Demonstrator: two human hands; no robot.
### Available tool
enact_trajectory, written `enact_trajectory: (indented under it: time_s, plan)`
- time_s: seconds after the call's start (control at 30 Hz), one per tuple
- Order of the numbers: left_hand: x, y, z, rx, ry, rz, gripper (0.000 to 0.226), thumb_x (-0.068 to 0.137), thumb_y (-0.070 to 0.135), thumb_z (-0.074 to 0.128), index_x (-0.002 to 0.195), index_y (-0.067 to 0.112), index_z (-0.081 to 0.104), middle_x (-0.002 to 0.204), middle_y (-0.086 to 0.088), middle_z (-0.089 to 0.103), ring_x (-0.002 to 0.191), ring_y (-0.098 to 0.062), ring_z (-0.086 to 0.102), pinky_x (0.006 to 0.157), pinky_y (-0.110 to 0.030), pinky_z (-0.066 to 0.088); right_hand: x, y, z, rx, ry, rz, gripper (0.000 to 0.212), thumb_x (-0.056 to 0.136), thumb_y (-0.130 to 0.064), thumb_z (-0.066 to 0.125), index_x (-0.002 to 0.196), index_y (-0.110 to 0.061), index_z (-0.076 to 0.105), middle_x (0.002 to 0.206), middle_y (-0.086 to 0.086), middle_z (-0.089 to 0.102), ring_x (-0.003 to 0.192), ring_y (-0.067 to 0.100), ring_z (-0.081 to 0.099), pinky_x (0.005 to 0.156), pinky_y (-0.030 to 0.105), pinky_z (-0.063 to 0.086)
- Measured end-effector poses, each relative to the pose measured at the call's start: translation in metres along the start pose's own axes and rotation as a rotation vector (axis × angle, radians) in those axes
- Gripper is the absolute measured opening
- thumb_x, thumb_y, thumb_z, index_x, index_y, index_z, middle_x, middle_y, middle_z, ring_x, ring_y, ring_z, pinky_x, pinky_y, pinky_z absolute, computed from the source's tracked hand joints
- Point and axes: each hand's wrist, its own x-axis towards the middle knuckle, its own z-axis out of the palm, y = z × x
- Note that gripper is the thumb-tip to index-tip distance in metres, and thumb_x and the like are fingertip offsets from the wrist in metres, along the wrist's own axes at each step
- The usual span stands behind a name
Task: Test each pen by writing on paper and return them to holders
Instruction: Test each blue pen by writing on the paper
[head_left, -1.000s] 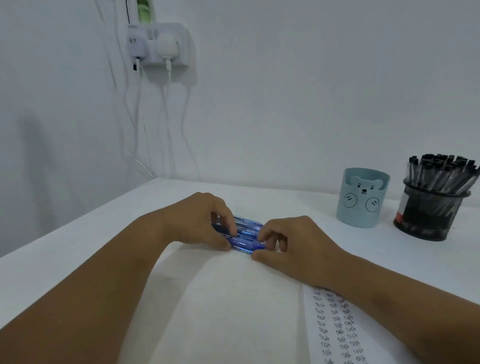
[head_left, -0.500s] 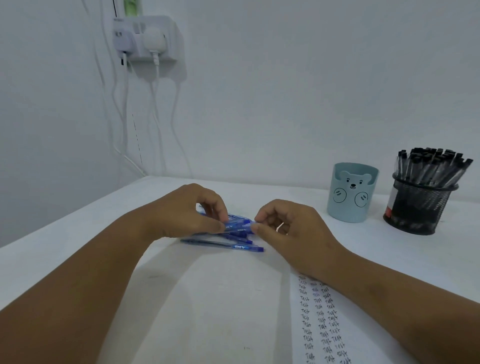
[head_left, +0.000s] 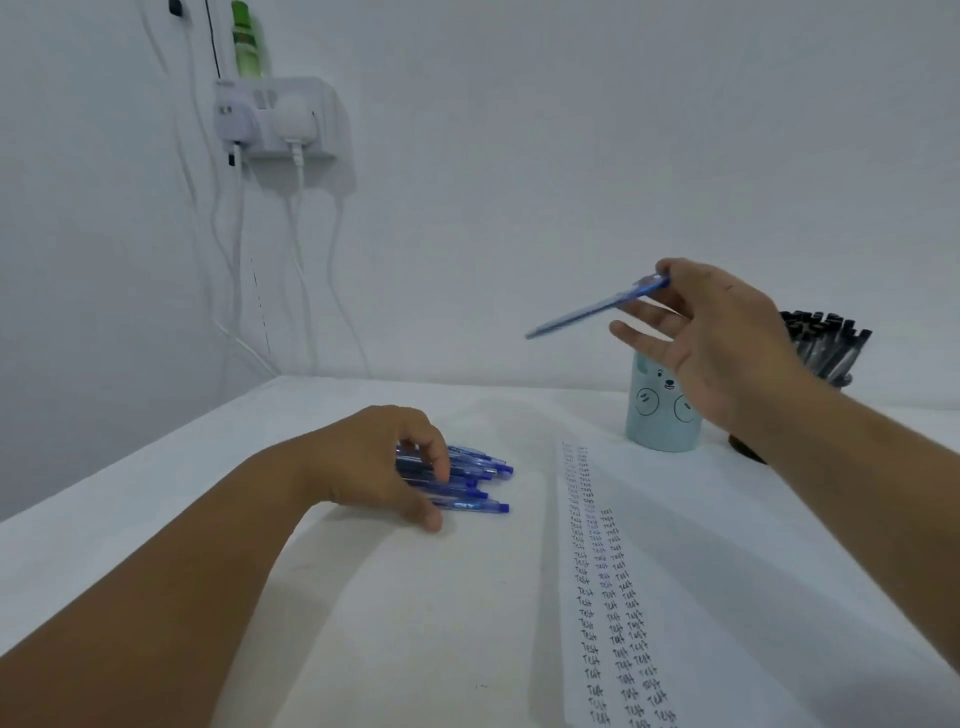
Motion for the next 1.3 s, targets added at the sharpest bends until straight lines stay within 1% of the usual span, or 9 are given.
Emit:
enact_trajectory:
  time_s: [0.23, 0.47, 0.63, 0.77, 0.87, 0.97, 1.07, 1.2, 1.3]
  plan:
    - [0.003, 0.0, 0.001, 0.062, 0.034, 0.044, 0.027, 0.073, 0.017, 0.086, 0.076, 0.039, 0.072, 0.095, 0.024, 0.063, 0.1, -0.001, 0.058, 0.09, -0.022, 0.045, -0.017, 0.02, -0.033, 0.088, 0.062, 0.228, 0.016, 0.11, -0.022, 0.037, 0.105, -0.017, 0.051, 0.079, 0.006, 0.053, 0.06, 0.022, 0.065, 0.064, 0.041, 0.06]
    - [0.017, 0.046, 0.012, -0.129, 0.199, 0.154, 0.023, 0.08, 0.006, 0.073, 0.075, 0.029, 0.07, 0.089, 0.022, 0.066, 0.091, -0.002, 0.058, 0.073, -0.02, 0.038, -0.027, 0.027, -0.05, 0.327, 0.057, 0.371, 0.038, 0.104, -0.04, 0.033, 0.081, -0.015, 0.05, 0.058, 0.0, 0.034, 0.048, 0.015, 0.026, 0.054, 0.027, 0.025]
    - [0.05, 0.075, 0.028, -0.012, -0.022, 0.089, 0.017, 0.075, 0.038, 0.076, 0.09, 0.044, 0.074, 0.115, 0.015, 0.062, 0.106, -0.006, 0.063, 0.095, -0.031, 0.051, -0.022, 0.023, -0.053, 0.395, 0.078, 0.365, 0.031, 0.094, -0.027, 0.031, 0.068, -0.016, 0.044, 0.054, -0.001, 0.031, 0.043, 0.015, 0.023, 0.046, 0.023, 0.024]
    - [0.058, 0.072, 0.049, 0.052, -0.07, 0.111, 0.031, 0.072, 0.056, 0.082, 0.1, 0.048, 0.072, 0.121, 0.025, 0.062, 0.122, 0.004, 0.051, 0.113, -0.035, 0.038, -0.019, 0.027, -0.057, 0.343, 0.078, 0.349, 0.041, 0.1, -0.049, 0.051, 0.08, -0.013, 0.056, 0.057, -0.004, 0.031, 0.042, 0.011, 0.025, 0.046, 0.023, 0.025]
    - [0.056, 0.063, 0.057, 0.05, -0.086, 0.132, 0.04, 0.067, 0.065, 0.081, 0.103, 0.053, 0.069, 0.122, 0.032, 0.059, 0.124, 0.008, 0.048, 0.115, -0.036, 0.037, -0.015, 0.031, -0.058, 0.211, 0.093, 0.312, 0.017, 0.103, -0.02, 0.053, 0.096, -0.006, 0.06, 0.047, -0.005, 0.028, 0.039, 0.009, 0.039, 0.042, 0.022, 0.039]
    - [0.055, 0.057, 0.056, 0.069, -0.098, 0.108, 0.054, 0.055, 0.079, 0.074, 0.106, 0.06, 0.066, 0.126, 0.036, 0.056, 0.129, 0.006, 0.043, 0.115, -0.033, 0.036, -0.01, 0.036, -0.062, 0.175, 0.002, 0.417, 0.055, 0.108, -0.04, 0.032, 0.107, 0.002, 0.068, 0.059, 0.008, 0.063, 0.065, 0.026, 0.072, 0.062, 0.034, 0.058]
    - [0.054, 0.054, 0.057, 0.061, -0.094, 0.125, 0.059, 0.051, 0.082, 0.07, 0.106, 0.064, 0.063, 0.125, 0.039, 0.055, 0.131, 0.006, 0.041, 0.116, -0.031, 0.035, -0.007, 0.043, -0.065, -0.127, -0.119, 0.455, 0.093, 0.097, -0.073, 0.013, 0.101, -0.004, 0.075, 0.065, 0.009, 0.064, 0.056, 0.022, 0.06, 0.055, 0.028, 0.047]
    - [0.055, 0.049, 0.056, 0.059, -0.085, 0.13, 0.064, 0.048, 0.086, 0.068, 0.108, 0.065, 0.062, 0.127, 0.039, 0.053, 0.133, 0.003, 0.04, 0.117, -0.034, 0.034, -0.007, 0.046, -0.052, -0.298, -0.128, 0.325, 0.031, 0.094, -0.039, 0.067, 0.08, -0.012, 0.061, 0.056, 0.002, 0.048, 0.049, 0.014, 0.05, 0.047, 0.023, 0.042]
    - [0.056, 0.043, 0.055, 0.044, -0.092, 0.121, 0.065, 0.048, 0.086, 0.069, 0.109, 0.065, 0.061, 0.128, 0.04, 0.052, 0.134, 0.001, 0.041, 0.117, -0.034, 0.034, -0.005, 0.06, -0.051, -0.403, -0.101, 0.292, 0.014, 0.094, -0.013, 0.067, 0.086, -0.013, 0.055, 0.055, 0.001, 0.038, 0.041, 0.013, 0.043, 0.049, 0.025, 0.036]
